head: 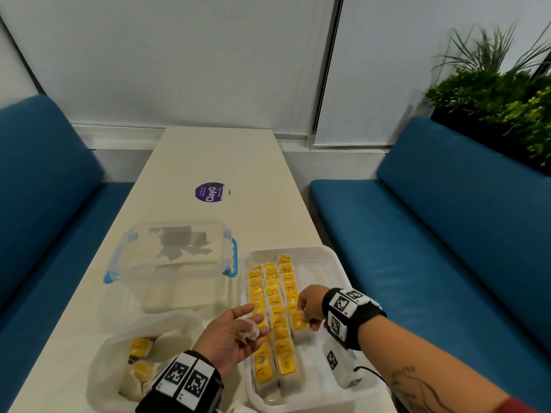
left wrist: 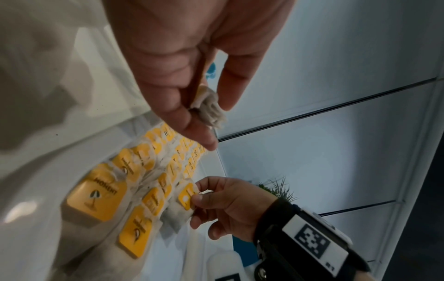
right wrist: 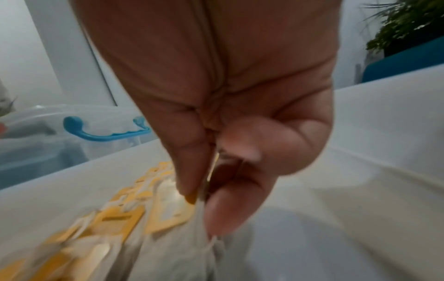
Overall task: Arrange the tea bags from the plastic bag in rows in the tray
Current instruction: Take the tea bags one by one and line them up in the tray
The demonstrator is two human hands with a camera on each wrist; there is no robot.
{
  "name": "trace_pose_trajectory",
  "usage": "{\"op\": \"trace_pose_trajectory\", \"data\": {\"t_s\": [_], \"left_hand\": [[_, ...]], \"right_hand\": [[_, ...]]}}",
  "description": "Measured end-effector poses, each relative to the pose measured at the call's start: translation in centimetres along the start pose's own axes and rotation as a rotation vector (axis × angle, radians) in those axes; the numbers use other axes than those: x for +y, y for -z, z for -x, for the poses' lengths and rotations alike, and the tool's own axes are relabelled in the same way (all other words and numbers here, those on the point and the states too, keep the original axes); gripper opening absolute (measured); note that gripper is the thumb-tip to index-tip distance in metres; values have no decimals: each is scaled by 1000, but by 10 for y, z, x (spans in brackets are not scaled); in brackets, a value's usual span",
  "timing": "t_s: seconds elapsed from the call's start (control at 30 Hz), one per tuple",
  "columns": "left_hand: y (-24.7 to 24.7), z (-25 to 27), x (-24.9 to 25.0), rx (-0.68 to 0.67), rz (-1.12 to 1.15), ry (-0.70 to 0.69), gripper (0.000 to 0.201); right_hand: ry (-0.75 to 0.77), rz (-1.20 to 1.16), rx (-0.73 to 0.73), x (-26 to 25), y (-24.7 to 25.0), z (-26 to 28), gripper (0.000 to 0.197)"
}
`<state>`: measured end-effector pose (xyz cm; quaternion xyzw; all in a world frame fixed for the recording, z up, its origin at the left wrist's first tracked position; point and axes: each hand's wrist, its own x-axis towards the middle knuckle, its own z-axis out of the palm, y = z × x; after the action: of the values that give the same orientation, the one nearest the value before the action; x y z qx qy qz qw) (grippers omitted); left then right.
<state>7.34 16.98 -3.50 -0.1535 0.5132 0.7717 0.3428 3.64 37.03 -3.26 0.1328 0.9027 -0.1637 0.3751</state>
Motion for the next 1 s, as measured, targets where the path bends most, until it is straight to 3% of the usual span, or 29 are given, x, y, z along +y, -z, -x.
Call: {"op": "trace_pose_trajectory", "data": {"t_s": [0.13,0.3,0.37,0.43,0.5,0.57,0.63,0.73,0.9,1.0], "left_hand": [[4,-1,1,0,31,9,32],[7,-4,1,-11,36,13,38],[4,-4,1,-23,61,24,36],[3,-4,1,-46,108,40,36],[3,-5,1,-75,132,45,42],[3,-5,1,-96,126,40,50],[2,-2,1,-114,123,36,54],[1,4,2,-143,108,22,59],[2,19,2,-168,81,-19,64],[8,27,2,-188,92,-11,61]], "right_hand": [[-38,67,-49,-2,1,-13,11],[-2,-118,85,6,3,-17,24],[-49,-41,54,1,-2,-18,20],[-41,22,132,-1,-4,-15,23],[36,-32,284,-1,1,-7,22],[172,-236,377,-1,5,8,21],[351,-426,345,-9,7,30,25],[560,-450,222,-26,2,61,25],[596,-271,176,-47,-27,74,46],[579,-242,210,-51,-41,70,40]]}}
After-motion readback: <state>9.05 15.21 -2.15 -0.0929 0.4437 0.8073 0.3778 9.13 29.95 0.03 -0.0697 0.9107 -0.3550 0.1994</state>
